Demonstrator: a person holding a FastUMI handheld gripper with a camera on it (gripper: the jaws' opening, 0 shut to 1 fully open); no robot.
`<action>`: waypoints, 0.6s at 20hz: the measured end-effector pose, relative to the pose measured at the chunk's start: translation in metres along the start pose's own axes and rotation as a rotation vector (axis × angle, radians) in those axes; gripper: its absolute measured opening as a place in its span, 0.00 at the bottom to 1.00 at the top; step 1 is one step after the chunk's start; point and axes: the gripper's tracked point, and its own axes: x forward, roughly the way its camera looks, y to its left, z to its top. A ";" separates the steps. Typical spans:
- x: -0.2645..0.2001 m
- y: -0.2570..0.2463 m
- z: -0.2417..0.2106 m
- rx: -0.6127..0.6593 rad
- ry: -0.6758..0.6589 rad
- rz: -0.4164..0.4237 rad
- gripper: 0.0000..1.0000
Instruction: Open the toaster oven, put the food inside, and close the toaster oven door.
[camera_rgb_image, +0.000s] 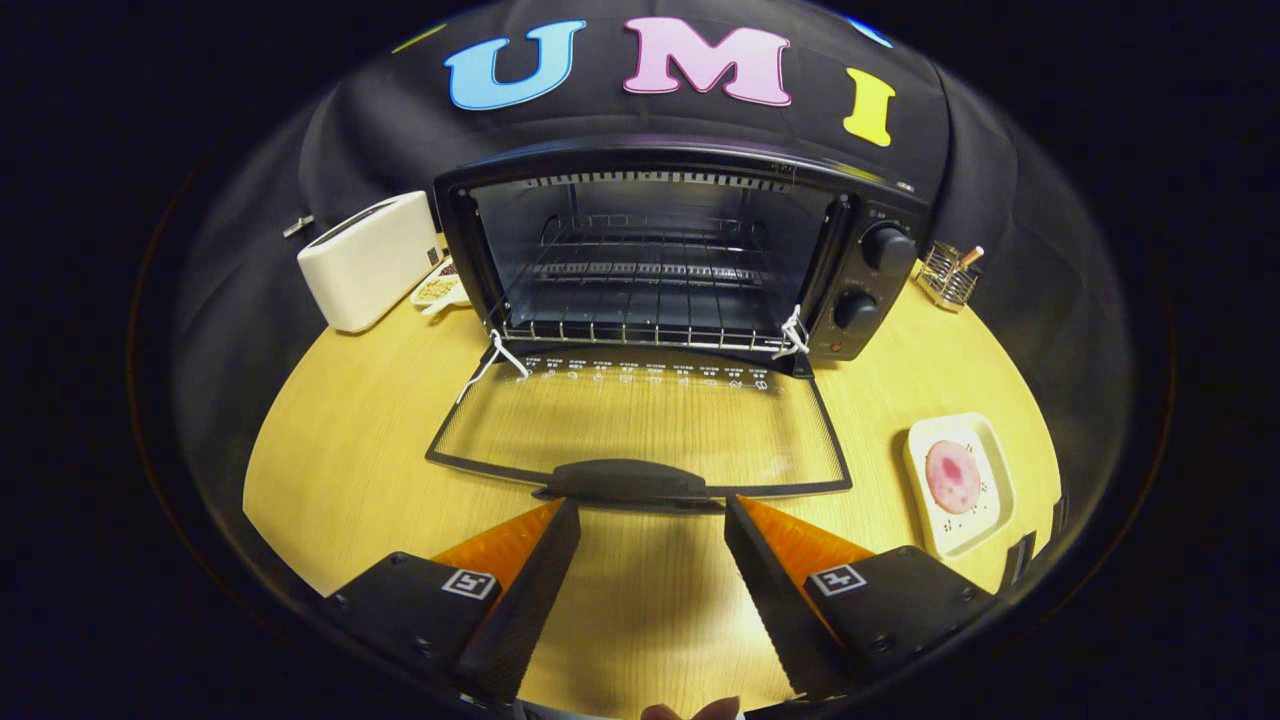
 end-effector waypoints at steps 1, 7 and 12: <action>-0.002 0.000 -0.002 0.002 0.007 0.011 0.97; -0.026 -0.023 0.013 0.012 0.009 0.103 0.97; -0.057 -0.068 0.032 -0.024 0.037 0.204 0.98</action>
